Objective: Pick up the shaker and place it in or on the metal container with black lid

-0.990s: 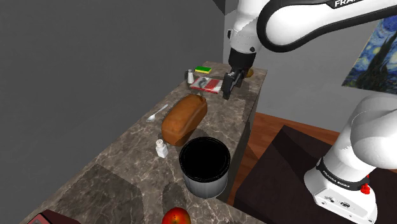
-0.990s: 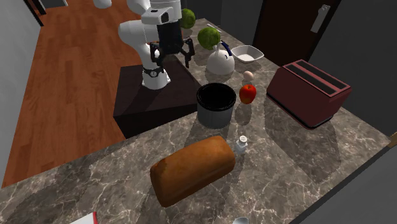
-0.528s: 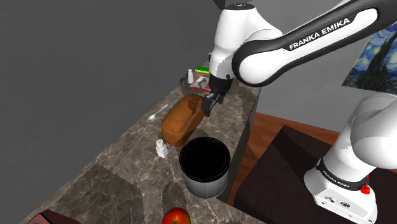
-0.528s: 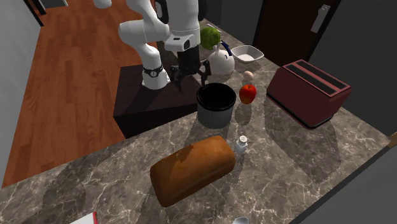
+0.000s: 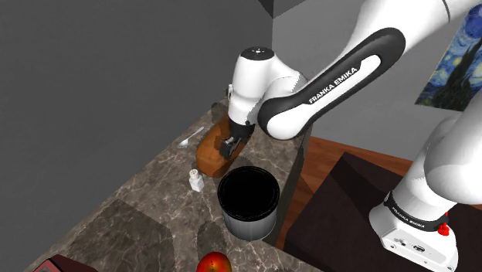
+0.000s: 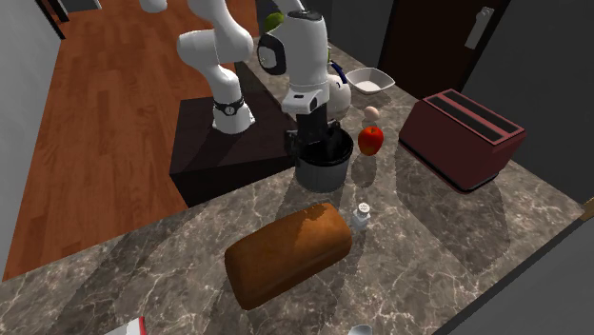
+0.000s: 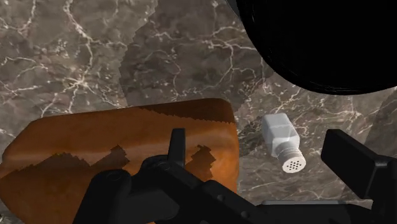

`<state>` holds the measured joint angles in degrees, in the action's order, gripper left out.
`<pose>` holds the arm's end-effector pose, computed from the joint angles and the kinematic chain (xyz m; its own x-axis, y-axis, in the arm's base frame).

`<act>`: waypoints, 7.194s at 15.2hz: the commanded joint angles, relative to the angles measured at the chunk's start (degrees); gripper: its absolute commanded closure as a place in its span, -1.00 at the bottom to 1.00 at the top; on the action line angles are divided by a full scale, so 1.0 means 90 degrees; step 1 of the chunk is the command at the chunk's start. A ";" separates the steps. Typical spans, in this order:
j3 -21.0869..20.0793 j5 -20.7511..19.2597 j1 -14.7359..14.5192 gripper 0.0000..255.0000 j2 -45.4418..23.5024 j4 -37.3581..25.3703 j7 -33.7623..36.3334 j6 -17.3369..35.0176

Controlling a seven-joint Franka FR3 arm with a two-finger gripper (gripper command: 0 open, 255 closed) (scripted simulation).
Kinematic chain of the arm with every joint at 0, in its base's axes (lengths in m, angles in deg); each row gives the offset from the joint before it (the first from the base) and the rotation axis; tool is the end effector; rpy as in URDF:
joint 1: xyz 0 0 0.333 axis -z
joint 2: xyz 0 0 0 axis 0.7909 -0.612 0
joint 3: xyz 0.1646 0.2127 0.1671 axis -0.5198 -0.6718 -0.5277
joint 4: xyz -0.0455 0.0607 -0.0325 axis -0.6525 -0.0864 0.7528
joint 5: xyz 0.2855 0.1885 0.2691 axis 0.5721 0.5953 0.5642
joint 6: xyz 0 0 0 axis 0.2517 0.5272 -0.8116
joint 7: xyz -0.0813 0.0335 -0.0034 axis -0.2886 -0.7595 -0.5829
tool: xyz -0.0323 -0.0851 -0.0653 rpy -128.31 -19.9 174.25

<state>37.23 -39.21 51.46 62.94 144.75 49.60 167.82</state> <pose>0.4789 0.2338 0.3259 0.9580 0.1259 0.2575 0.1323 -0.9912 -0.0078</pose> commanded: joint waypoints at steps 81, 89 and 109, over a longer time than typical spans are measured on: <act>-0.0252 -0.1633 -0.0519 1.00 -0.2011 -0.3366 0.1494 -0.1193; -0.0505 -0.0503 -0.0428 1.00 0.0002 -0.0995 0.1213 -0.0535; -0.0677 0.0739 -0.1172 1.00 0.1870 0.1730 0.1164 0.0489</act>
<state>31.54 -32.21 40.59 80.37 160.01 59.68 171.28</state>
